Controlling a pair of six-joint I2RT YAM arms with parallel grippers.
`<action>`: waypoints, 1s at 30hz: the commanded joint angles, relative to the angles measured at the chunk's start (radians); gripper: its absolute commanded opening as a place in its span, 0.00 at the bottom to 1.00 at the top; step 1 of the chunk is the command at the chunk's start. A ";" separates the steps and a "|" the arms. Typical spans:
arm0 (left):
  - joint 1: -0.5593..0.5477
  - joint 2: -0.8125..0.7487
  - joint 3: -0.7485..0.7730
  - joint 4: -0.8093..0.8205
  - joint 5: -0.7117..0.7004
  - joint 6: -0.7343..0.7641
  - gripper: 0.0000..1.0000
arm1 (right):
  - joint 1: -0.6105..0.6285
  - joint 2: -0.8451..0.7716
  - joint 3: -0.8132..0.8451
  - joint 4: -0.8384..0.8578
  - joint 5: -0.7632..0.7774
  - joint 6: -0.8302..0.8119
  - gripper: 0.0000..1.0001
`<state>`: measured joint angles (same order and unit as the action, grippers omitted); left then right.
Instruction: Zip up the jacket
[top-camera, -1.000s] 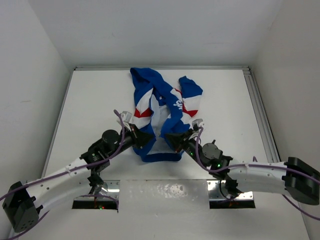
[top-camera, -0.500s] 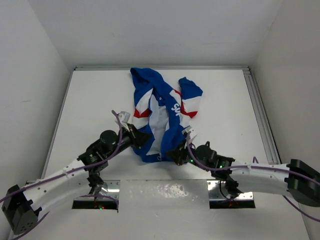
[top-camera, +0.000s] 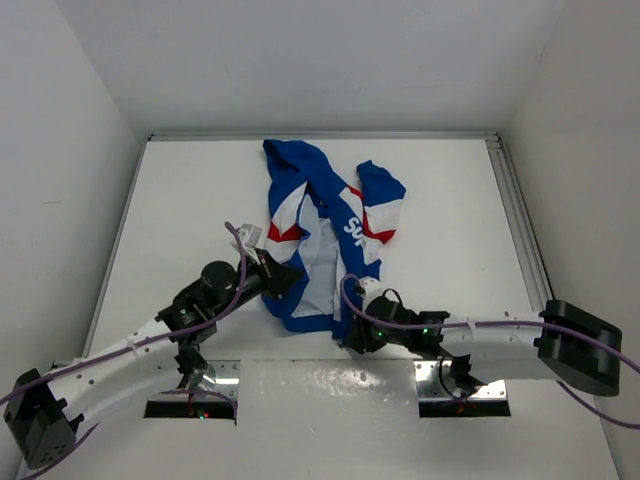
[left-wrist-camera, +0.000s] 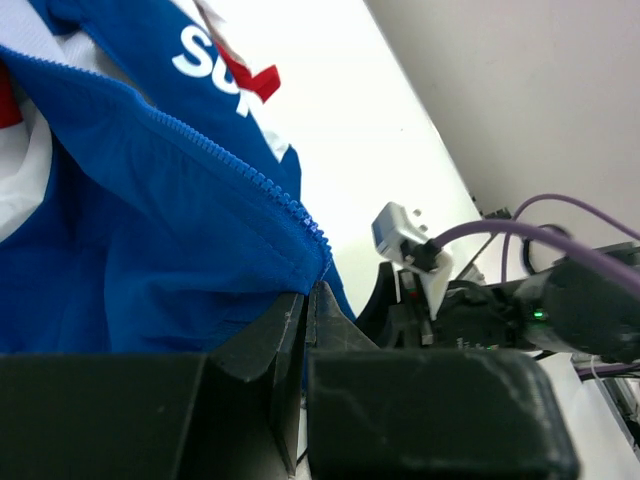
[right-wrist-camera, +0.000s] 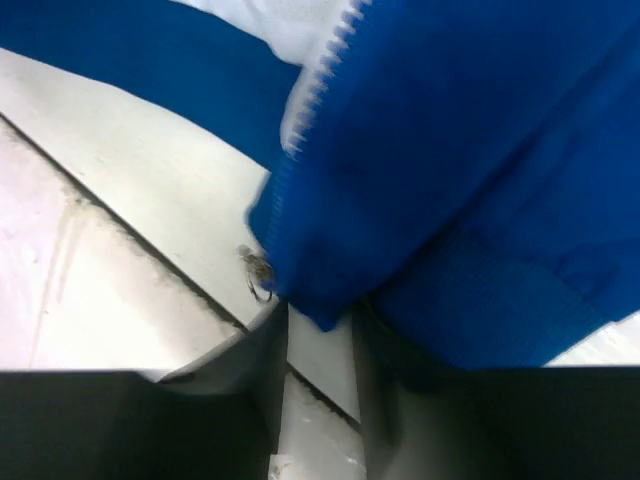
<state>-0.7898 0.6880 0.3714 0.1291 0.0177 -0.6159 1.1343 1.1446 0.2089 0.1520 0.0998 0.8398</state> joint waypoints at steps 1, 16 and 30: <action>0.014 -0.001 -0.016 0.038 0.001 0.001 0.00 | 0.002 0.009 0.078 -0.086 -0.003 0.005 0.35; 0.015 -0.019 -0.022 0.018 -0.005 0.012 0.00 | 0.002 0.058 0.126 -0.106 0.064 0.045 0.37; 0.014 -0.022 -0.040 0.043 -0.007 -0.005 0.00 | 0.002 0.106 0.089 -0.037 0.097 0.076 0.00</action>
<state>-0.7898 0.6785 0.3382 0.1287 0.0177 -0.6147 1.1347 1.2434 0.3042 0.0845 0.1646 0.9066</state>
